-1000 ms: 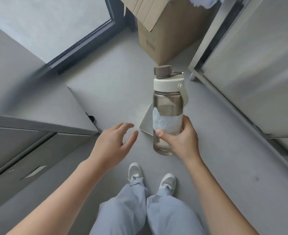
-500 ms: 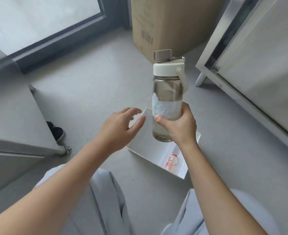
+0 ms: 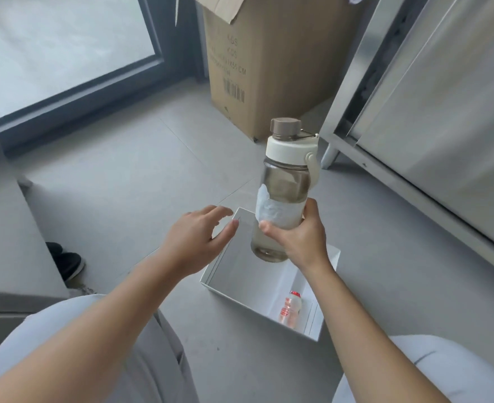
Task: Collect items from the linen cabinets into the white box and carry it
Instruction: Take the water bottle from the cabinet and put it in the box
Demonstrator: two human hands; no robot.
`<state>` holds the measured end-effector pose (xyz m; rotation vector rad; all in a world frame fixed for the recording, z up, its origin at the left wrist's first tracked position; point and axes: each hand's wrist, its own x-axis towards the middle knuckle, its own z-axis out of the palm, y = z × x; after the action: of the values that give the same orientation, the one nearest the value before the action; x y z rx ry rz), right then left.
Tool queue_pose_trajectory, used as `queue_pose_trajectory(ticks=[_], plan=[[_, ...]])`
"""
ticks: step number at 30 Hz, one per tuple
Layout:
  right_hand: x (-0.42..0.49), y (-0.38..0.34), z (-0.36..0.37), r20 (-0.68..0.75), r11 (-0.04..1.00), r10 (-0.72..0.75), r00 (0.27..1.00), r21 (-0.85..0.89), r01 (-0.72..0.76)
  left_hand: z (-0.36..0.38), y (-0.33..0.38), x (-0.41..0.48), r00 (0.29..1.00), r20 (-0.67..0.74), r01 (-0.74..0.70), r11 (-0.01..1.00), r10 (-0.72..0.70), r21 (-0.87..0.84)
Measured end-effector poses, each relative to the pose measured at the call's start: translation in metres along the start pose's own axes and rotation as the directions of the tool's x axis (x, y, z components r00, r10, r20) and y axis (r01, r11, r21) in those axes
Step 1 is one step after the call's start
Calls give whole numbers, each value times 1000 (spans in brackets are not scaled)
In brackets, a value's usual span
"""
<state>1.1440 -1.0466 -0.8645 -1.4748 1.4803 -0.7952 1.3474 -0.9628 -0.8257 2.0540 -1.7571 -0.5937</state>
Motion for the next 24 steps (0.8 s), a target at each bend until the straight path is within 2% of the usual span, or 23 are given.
queue_pose_trajectory(ticks=[6, 9, 16, 24], plan=[[14, 54, 46, 12, 1000, 18, 1000, -4, -17, 40, -13, 17, 992, 109, -68, 993, 58, 93], [19, 77, 63, 34, 999, 26, 999, -20, -25, 50, -17, 19, 988, 147, -61, 996, 50, 67], [24, 126, 88, 70, 999, 18, 997, -48, -14, 60, -46, 17, 983, 182, -62, 988, 35, 141], [10, 156, 87, 139, 996, 49, 989, -80, -38, 68, -45, 11, 975, 215, -89, 990, 64, 109]])
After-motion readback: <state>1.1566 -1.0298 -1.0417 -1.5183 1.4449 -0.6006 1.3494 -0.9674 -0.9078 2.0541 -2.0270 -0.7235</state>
